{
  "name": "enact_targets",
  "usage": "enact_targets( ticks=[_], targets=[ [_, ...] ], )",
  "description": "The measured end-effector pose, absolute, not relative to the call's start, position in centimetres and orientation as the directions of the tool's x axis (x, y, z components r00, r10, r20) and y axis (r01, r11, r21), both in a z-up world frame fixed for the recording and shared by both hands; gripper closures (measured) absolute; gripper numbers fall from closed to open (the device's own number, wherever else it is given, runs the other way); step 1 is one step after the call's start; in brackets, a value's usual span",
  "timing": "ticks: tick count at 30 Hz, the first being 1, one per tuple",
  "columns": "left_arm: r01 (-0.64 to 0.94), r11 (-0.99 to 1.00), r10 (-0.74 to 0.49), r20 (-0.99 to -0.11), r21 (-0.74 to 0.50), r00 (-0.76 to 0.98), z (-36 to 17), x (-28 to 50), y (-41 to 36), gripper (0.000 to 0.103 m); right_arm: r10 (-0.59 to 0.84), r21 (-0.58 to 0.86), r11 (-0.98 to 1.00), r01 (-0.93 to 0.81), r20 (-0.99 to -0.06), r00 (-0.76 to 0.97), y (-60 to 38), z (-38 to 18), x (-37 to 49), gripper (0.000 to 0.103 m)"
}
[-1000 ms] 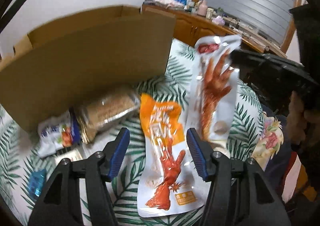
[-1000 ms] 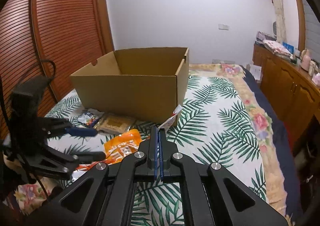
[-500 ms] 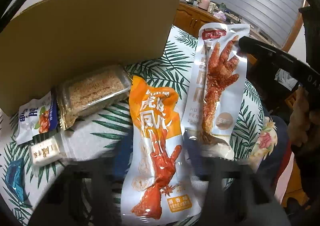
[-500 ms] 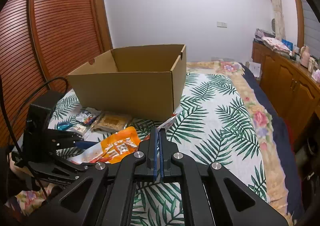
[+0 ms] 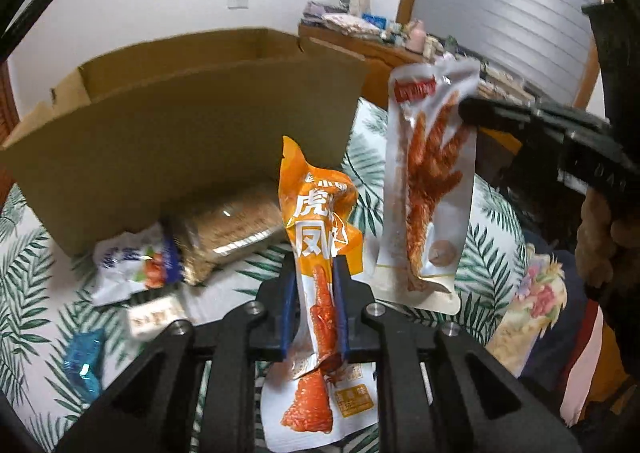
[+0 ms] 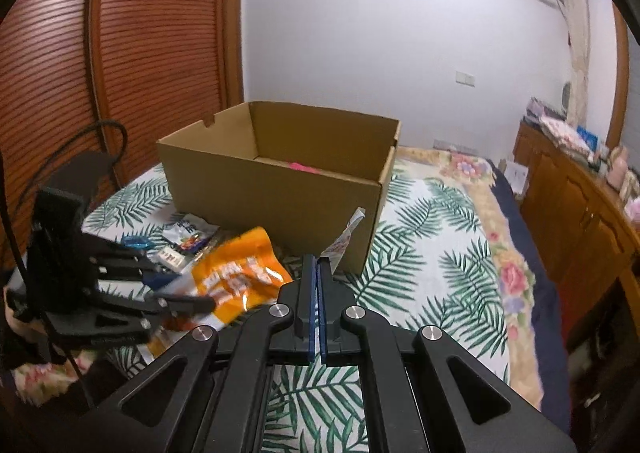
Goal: Organize snacks
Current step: 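Lift both held packets and carry them over the cardboard box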
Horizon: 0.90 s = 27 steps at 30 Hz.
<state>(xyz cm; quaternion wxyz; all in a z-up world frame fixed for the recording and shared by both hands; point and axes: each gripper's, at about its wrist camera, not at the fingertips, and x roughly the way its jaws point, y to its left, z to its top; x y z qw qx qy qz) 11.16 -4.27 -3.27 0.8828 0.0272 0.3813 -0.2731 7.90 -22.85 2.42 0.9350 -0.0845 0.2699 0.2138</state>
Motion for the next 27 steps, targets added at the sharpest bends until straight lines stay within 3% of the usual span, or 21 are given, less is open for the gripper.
enact_targets(
  ticks=[13,27],
  targets=[
    [0.485,0.857,-0.484,-0.596,-0.174,0.641,1.4,12.2,-2.3,0.090,0.350,-0.123,0.877,-0.464,-0.498,0.794,-21.6,5.4,8.0,0.103],
    [0.421,0.900,-0.418,-0.504,-0.114,0.756,8.0,15.8,1.0,0.089,0.353,-0.207,0.868,-0.451,-0.381,0.855,-20.2,12.6,9.9,0.103]
  ],
)
